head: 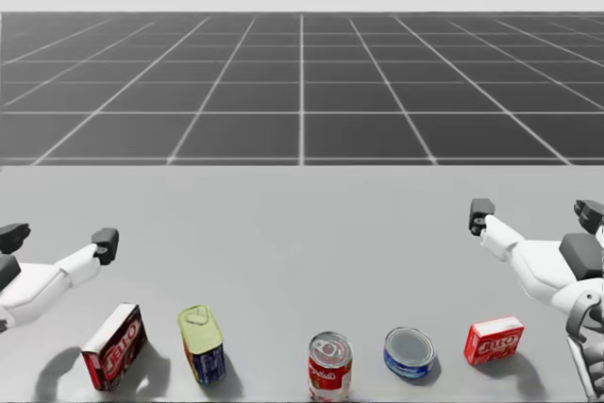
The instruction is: Grasp the can of spam and hold it up.
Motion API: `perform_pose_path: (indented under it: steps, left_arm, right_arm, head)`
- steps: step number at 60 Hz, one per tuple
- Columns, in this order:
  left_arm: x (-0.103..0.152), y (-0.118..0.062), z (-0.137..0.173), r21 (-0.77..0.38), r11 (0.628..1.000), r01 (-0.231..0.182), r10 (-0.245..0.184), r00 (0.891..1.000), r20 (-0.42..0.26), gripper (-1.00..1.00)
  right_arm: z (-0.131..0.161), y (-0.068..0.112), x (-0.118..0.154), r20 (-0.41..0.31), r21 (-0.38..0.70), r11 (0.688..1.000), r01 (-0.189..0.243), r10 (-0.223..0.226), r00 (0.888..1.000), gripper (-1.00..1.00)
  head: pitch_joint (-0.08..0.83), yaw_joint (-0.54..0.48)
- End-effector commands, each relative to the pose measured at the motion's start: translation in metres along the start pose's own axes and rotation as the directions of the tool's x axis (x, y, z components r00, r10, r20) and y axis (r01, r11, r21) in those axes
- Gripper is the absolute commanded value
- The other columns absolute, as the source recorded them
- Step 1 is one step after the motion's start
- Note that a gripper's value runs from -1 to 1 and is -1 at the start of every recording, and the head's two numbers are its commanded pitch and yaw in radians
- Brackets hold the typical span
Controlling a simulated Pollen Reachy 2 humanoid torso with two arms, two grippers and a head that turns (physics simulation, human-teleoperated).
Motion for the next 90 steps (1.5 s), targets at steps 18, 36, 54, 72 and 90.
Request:
perform_pose_path:
  steps: [18, 36, 54, 72, 90]
  left_arm:
    - [-0.001, -0.001, -0.001, -0.002, 1.000, 0.018, -0.018, 1.000, -0.008, -1.00]
    - [0.003, -0.003, 0.002, -0.020, 1.000, 0.017, -0.017, 1.000, 0.001, -1.00]
    - [0.031, -0.021, 0.023, -0.245, 0.969, 0.028, -0.052, 0.994, -0.092, -1.00]
    - [0.035, -0.052, 0.040, -0.620, 0.782, 0.058, -0.295, 0.911, -0.287, -1.00]
    - [0.004, -0.063, 0.026, -0.730, 0.684, -0.012, -0.386, 0.843, -0.375, -1.00]
  right_arm:
    - [0.002, 0.001, 0.003, 0.015, 0.001, 1.000, -0.027, 0.027, 1.000, -1.00]
    - [0.003, 0.003, 0.001, 0.008, 0.007, 0.999, -0.033, 0.033, 0.999, -1.00]
    - [0.001, 0.002, -0.003, -0.004, -0.004, 0.999, -0.039, 0.039, 0.999, -1.00]
    - [0.000, 0.001, -0.003, -0.003, -0.004, 0.999, -0.045, 0.045, 0.999, -1.00]
    - [-0.002, 0.000, -0.003, 0.008, -0.013, 0.999, -0.050, 0.050, 0.999, -1.00]
  head:
    - [0.610, 0.13]
    - [0.688, 0.24]
    - [0.676, 0.23]
    - [0.670, 0.24]
    - [0.670, 0.24]
